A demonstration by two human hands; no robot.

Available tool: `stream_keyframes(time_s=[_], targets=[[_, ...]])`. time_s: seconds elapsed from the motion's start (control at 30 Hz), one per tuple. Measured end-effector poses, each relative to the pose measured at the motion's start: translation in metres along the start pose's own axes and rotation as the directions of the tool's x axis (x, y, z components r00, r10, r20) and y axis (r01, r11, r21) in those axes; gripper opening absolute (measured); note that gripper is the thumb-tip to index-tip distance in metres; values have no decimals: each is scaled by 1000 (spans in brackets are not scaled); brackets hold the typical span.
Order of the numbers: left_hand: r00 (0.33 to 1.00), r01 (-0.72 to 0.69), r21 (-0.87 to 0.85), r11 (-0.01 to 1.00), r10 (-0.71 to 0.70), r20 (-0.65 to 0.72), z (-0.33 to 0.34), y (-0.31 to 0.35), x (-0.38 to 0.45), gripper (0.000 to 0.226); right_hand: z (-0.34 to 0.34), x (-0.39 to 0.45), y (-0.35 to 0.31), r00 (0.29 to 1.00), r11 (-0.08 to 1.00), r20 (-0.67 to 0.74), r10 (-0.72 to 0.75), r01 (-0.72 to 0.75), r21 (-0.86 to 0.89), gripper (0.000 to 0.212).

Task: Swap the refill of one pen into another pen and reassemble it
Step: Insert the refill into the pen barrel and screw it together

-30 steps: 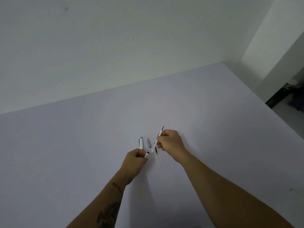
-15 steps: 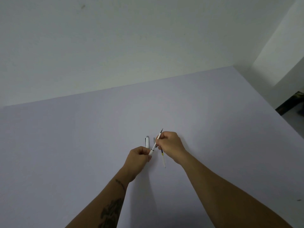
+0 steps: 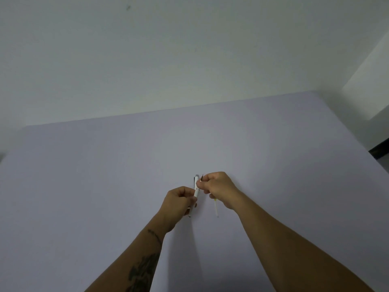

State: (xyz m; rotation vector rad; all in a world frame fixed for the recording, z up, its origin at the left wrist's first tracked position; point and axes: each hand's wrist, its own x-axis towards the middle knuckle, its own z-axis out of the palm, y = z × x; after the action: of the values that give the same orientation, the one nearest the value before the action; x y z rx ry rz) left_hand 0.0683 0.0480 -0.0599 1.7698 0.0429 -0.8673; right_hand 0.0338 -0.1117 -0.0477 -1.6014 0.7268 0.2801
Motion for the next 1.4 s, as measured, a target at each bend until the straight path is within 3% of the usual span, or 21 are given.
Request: stream_keyframes(time_s=[0.1,0.2,0.3,0.37,0.47,0.57,0.67,0.9,1.0,1.1,1.2,1.27,1.4], targets=[[999,22,-41,999,-23,-23,-6,-3,-1,16,-8,11,5,999,1000,-53,7,-7,-11,22],[997,45,-77,996,-49,-51,-11,-8,-1,11,-20,24,16,989,960,-142,-51,9,-281,30],[995,57,-115,992,-66,-76,-14,-12,-1,7,-23,32,21,987,857,-135,-82,1,-515,37],[994,60,-135,989,-72,-86,-15,-13,0,7,-19,35,18,985,798,-132,-108,7,-602,34],[992,56,-123,991,-70,-107,-17,-17,1,7,-8,42,14,978,714,-132,-160,22,-700,10],[988,54,-54,997,-61,-139,-19,-20,2,5,2,50,14,973,642,-126,-192,27,-766,26],[986,54,-37,998,-59,-155,-20,-21,3,8,7,54,12,970,610,-125,-211,31,-792,26],[985,61,-78,995,-73,-159,-20,-22,4,10,8,58,5,981,585,-88,-172,30,-811,27],[986,53,-82,995,-65,-154,-20,-20,3,11,3,56,-1,988,635,-93,-125,7,-773,23],[989,51,-75,996,-61,-138,-21,-19,1,13,-1,54,-13,983,779,-143,-116,1,-627,29],[990,50,-61,997,-57,-128,-20,-17,-1,16,1,47,-32,984,947,-127,-126,81,-312,17],[991,50,-49,998,-56,-119,-20,-16,-3,16,5,38,-41,986,977,-80,-149,134,-169,20],[995,50,-34,998,-53,-90,-20,-12,-7,16,11,24,-44,980,971,-67,-188,176,-161,18]])
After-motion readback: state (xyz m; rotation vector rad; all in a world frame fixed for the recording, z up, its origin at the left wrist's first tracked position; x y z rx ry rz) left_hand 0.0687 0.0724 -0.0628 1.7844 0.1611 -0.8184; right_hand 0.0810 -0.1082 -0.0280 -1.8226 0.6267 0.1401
